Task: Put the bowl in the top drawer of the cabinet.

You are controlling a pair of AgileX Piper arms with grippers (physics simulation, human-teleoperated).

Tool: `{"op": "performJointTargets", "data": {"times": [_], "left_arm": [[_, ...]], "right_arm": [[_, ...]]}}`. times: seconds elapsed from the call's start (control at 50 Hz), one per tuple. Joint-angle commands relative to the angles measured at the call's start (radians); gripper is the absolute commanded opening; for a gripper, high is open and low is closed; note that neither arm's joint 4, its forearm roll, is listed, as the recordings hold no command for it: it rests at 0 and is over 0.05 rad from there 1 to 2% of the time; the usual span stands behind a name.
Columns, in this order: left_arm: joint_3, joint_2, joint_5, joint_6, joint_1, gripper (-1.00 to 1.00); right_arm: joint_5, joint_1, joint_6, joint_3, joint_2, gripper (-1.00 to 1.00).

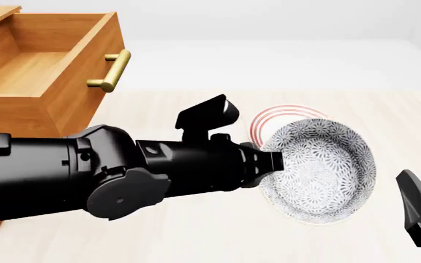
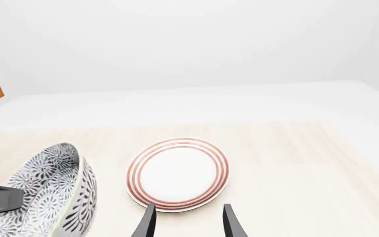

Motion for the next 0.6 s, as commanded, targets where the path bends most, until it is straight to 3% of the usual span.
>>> {"op": "performJointTargets", "data": {"times": [0.02,0.6], "left_arm": [[-0.046,-0.052,0.063,0.024,0.023,-1.00],[-0.129,-0.154,0.194,0.072,0.118,-1.00]], "right_arm": [[0.000,0.000,0.000,0.000,0.000,1.00],[0.000,0.000,0.000,0.000,0.000,1.00]]}}
